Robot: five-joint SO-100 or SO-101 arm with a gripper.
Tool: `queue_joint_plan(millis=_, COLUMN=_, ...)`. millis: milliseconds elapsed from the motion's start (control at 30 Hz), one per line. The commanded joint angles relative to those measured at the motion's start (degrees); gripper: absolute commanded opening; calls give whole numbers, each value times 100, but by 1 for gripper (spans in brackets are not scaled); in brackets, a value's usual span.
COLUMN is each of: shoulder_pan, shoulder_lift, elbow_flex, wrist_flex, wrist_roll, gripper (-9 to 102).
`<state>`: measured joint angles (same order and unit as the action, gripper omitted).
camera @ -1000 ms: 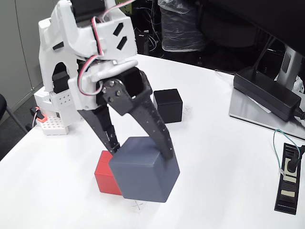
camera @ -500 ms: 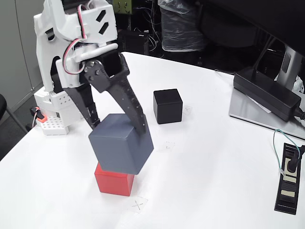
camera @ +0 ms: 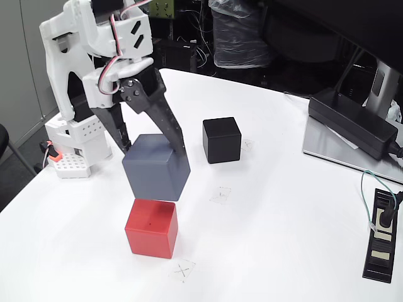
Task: Stack the three blocks in an ordered color.
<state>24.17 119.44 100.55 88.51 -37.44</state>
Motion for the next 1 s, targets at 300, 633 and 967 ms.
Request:
queue_joint_plan(millis=300, shoulder_pan=237, shoulder_lift=202, elbow_flex=1380, wrist_flex=-1090, wrist_roll=-439, gripper=10)
queue_joint_plan(millis=633, shoulder_pan=527, shoulder_lift=220, elbow_flex=1371, wrist_flex=-1046, wrist_roll=-510, gripper=9)
queue_joint_plan(millis=967, shoulder_pan=879, shoulder_lift=220, elbow_flex=1380, wrist_flex=-1028, wrist_roll=-536, gripper=9)
